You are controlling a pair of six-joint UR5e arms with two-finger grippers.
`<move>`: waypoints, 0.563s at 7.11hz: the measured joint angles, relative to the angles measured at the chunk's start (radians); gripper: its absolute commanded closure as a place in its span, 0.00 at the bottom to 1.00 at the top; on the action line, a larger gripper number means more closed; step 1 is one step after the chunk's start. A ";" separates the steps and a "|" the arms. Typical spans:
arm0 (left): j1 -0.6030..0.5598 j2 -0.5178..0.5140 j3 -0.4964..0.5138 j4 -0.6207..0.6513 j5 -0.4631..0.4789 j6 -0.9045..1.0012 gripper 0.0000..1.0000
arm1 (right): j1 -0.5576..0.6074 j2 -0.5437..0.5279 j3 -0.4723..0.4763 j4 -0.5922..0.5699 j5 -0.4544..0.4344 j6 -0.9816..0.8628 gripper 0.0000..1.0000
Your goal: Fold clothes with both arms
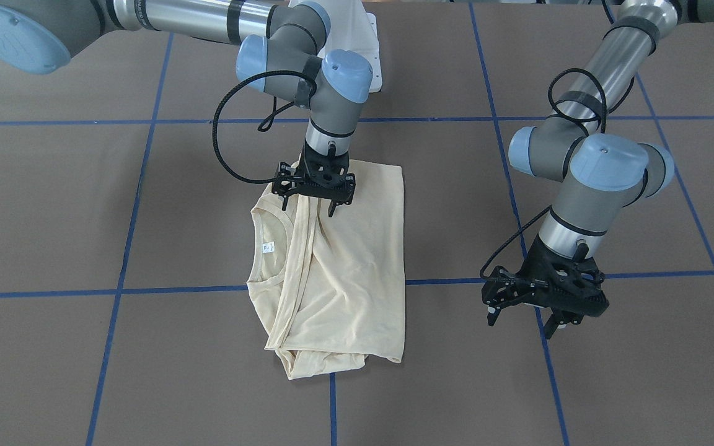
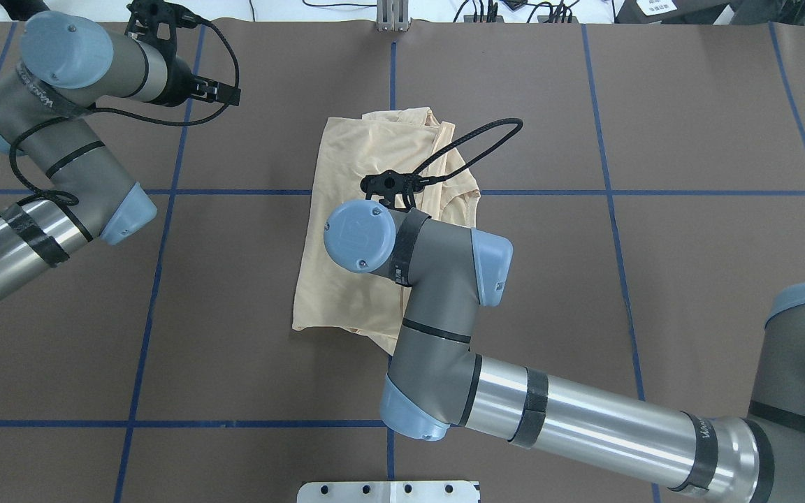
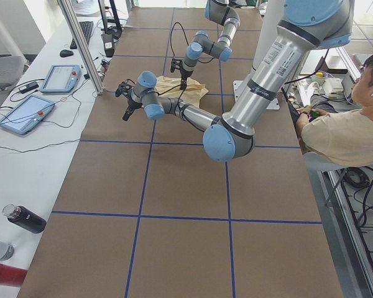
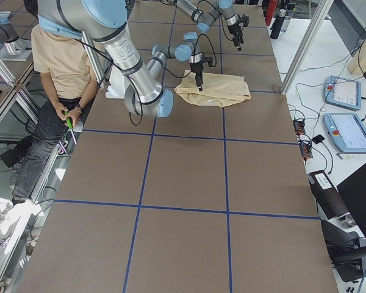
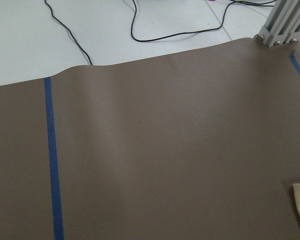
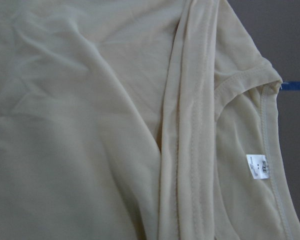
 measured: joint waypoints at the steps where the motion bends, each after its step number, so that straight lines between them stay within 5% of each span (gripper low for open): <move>1: 0.000 0.000 0.000 0.000 0.000 0.000 0.00 | -0.010 -0.006 0.009 -0.030 -0.004 -0.003 0.00; 4: 0.000 0.000 0.000 -0.001 0.000 -0.001 0.00 | -0.048 -0.005 0.008 -0.063 -0.009 0.001 0.00</move>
